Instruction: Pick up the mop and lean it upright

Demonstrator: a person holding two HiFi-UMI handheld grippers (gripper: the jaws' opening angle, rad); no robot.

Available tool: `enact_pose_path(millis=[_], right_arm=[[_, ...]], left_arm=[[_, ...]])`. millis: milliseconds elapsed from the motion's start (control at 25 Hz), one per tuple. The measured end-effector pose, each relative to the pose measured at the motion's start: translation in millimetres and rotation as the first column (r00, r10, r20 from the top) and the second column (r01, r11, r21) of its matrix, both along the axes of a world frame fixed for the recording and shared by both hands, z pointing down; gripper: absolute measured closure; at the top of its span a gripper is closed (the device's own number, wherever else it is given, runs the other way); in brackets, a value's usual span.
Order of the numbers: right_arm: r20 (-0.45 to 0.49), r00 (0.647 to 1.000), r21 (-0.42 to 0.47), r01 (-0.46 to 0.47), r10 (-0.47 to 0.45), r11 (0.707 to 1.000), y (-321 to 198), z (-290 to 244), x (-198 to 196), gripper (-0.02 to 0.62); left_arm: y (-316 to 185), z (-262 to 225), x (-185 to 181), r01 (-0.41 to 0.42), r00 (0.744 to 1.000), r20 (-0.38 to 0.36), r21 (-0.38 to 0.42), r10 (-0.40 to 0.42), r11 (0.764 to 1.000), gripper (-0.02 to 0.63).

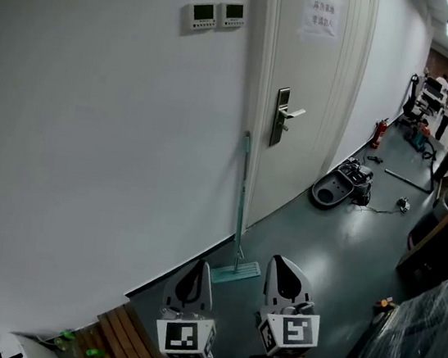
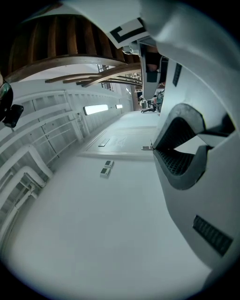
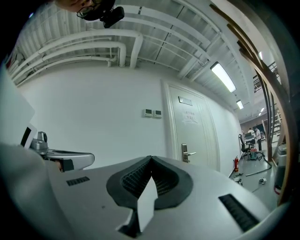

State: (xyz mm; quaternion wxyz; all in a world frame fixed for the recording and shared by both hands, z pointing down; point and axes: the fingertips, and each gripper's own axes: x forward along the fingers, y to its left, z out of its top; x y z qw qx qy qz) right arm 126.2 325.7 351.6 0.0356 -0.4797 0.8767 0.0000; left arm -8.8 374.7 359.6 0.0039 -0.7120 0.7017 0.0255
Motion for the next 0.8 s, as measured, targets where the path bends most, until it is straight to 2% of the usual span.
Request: enact_pose_path(millis=[120,400,800], right_arm=[[-0.004,1.0,0.001,-0.011,0.011,1.0,-19,-7,-26,0.578],[-0.002,0.999,-0.007,-0.048,0.048,0.999,-45,-11,-60,0.578],[-0.001,0.996,-0.019,-0.085,0.085,0.996,-99,6,-69,0.577]], left_arm=[[-22,-8,-26,-0.015,1.0,-0.011,-0.007,0.015,1.0,0.592],[-64,-14,-54,-0.097,0.995,-0.025,0.016,0.098,0.995,0.592],[-126,-1,-63,-0.138,0.99,-0.032,0.008,0.139,0.99,0.592]])
